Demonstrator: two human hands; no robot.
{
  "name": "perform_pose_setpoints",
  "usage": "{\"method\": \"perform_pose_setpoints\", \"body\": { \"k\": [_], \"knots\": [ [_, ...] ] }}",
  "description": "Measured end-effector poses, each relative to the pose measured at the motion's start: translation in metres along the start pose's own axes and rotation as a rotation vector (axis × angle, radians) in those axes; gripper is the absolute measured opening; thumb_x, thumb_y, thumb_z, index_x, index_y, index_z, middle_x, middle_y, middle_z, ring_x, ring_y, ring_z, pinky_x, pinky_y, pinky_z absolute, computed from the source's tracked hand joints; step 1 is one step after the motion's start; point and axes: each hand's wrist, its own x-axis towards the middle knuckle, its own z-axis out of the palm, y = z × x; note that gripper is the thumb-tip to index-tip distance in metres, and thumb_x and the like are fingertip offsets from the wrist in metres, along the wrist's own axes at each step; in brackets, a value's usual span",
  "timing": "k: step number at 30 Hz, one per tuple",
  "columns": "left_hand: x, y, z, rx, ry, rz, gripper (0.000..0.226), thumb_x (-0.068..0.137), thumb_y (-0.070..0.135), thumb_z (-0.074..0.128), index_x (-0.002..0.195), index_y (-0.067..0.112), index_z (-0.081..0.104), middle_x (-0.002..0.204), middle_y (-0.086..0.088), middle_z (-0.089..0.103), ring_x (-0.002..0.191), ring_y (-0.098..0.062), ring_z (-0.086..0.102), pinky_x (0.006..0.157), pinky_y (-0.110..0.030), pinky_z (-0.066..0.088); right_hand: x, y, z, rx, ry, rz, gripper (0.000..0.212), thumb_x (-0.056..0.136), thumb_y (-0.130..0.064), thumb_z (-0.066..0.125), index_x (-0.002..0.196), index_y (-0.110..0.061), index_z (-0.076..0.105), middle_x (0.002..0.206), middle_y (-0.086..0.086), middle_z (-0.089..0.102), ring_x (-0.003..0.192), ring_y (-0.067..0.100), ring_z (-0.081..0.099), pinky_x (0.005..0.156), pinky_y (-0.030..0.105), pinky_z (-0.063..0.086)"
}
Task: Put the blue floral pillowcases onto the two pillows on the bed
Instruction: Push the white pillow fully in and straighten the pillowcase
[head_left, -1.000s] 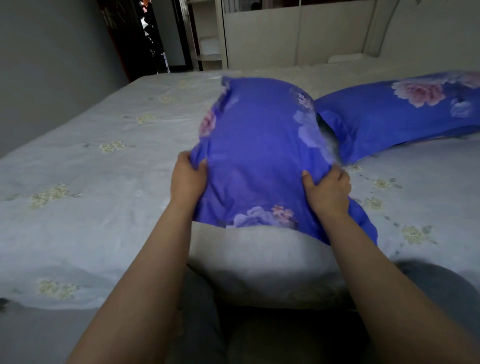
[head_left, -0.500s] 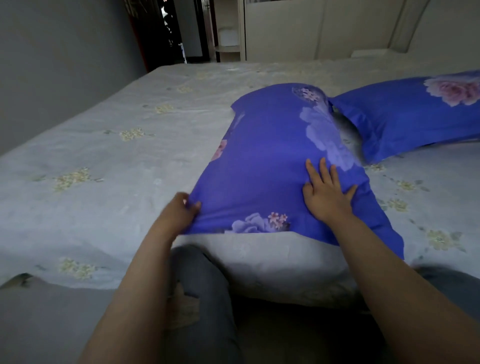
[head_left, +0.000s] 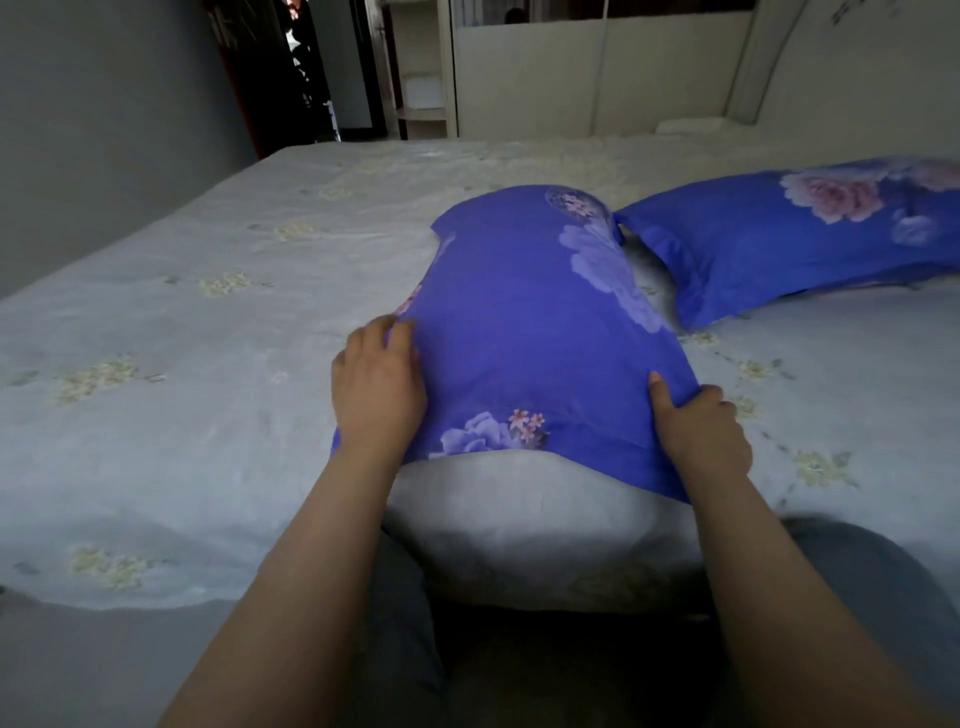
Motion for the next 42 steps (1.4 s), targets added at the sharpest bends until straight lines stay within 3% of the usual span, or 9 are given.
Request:
{"method": "perform_pose_setpoints", "body": {
  "k": [5, 9, 16, 20, 23, 28, 32, 37, 42],
  "knots": [
    [0.007, 0.061, 0.026, -0.151, -0.534, 0.108, 0.067, 0.085, 0.072, 0.030, 0.145, 0.050, 0.010, 0.158, 0.015, -0.003, 0.146, -0.026, -0.005, 0.109, -0.066, 0.005, -0.005, 0.019, -0.015, -0.063, -0.159, 0.025, 0.084, 0.084, -0.076, 0.027, 0.117, -0.004, 0.054, 0.117, 0.018, 0.059, 0.104, 0.035, 0.056, 0.079, 0.039, 0.039],
    [0.000, 0.055, 0.044, -0.195, -0.590, 0.025, 0.079, 0.077, 0.080, 0.034, 0.144, 0.053, 0.002, 0.156, 0.021, -0.010, 0.146, -0.026, -0.009, 0.106, -0.071, 0.005, -0.004, 0.038, -0.035, -0.010, -0.014, -0.097, 0.053, 0.090, -0.057, 0.048, 0.119, -0.013, 0.048, 0.111, 0.013, 0.062, 0.102, 0.034, 0.057, 0.073, 0.038, 0.039],
    [-0.006, 0.052, 0.036, -0.132, -0.677, 0.158, 0.109, 0.060, 0.086, 0.046, 0.143, 0.049, -0.015, 0.154, 0.018, -0.023, 0.144, -0.029, -0.014, 0.107, -0.070, 0.007, -0.019, 0.059, -0.017, -0.242, -0.170, -0.062, 0.057, 0.094, -0.042, 0.049, 0.139, -0.019, 0.024, 0.123, 0.017, 0.053, 0.107, 0.036, 0.055, 0.076, 0.039, 0.041],
    [-0.021, 0.034, 0.029, 0.075, -0.651, 0.366, 0.133, 0.052, 0.082, 0.063, 0.139, 0.043, -0.029, 0.152, 0.008, -0.032, 0.143, -0.034, -0.019, 0.109, -0.066, 0.007, -0.008, 0.031, -0.027, -0.241, 0.121, -0.354, 0.053, 0.086, -0.021, 0.056, 0.137, -0.021, 0.039, 0.135, 0.013, 0.039, 0.118, 0.035, 0.042, 0.093, 0.045, 0.039],
    [-0.037, 0.027, 0.027, 0.161, -0.447, 0.517, 0.131, 0.051, 0.067, 0.075, 0.150, 0.035, -0.005, 0.159, -0.002, -0.008, 0.145, -0.036, 0.000, 0.107, -0.067, 0.012, -0.009, 0.001, -0.016, 0.022, 0.109, -0.725, 0.045, 0.087, -0.031, 0.053, 0.130, -0.022, 0.053, 0.136, 0.004, 0.048, 0.124, 0.026, 0.045, 0.102, 0.040, 0.037],
    [-0.042, 0.023, 0.022, -0.102, -0.083, 0.687, 0.037, 0.078, 0.019, 0.054, 0.113, 0.019, 0.064, 0.119, -0.007, 0.060, 0.105, -0.031, 0.056, 0.095, -0.040, 0.036, -0.028, -0.033, 0.009, 0.018, -0.033, -0.858, 0.064, 0.083, -0.064, 0.036, 0.133, -0.028, 0.050, 0.148, -0.003, 0.040, 0.140, 0.017, 0.030, 0.114, 0.039, 0.022],
    [-0.036, 0.036, -0.001, -0.393, -0.214, 0.348, 0.031, 0.075, 0.019, 0.032, 0.086, 0.010, 0.060, 0.076, -0.009, 0.063, 0.070, -0.030, 0.059, 0.064, -0.031, 0.040, -0.026, -0.034, 0.011, 0.069, -0.158, -0.788, 0.054, 0.094, -0.057, 0.034, 0.141, -0.031, 0.040, 0.152, -0.003, 0.032, 0.143, 0.017, 0.022, 0.116, 0.044, 0.018],
    [-0.059, 0.036, 0.008, -0.225, -0.472, 0.536, 0.046, 0.085, 0.043, 0.019, 0.091, 0.017, 0.057, 0.086, -0.010, 0.068, 0.081, -0.033, 0.062, 0.061, -0.032, 0.038, -0.030, -0.041, 0.002, -0.170, -0.295, -0.776, 0.052, 0.094, -0.053, 0.041, 0.138, -0.027, 0.045, 0.148, -0.002, 0.039, 0.137, 0.019, 0.033, 0.112, 0.041, 0.028],
    [-0.070, 0.043, 0.020, -0.067, -0.596, 0.421, 0.050, 0.090, 0.065, 0.033, 0.070, 0.020, 0.045, 0.075, -0.001, 0.063, 0.078, -0.020, 0.062, 0.059, -0.027, 0.036, -0.039, -0.066, -0.008, -0.012, 0.207, -0.918, 0.047, 0.091, -0.050, 0.043, 0.129, -0.024, 0.055, 0.134, 0.002, 0.054, 0.125, 0.025, 0.046, 0.107, 0.044, 0.033]
  ]
}}
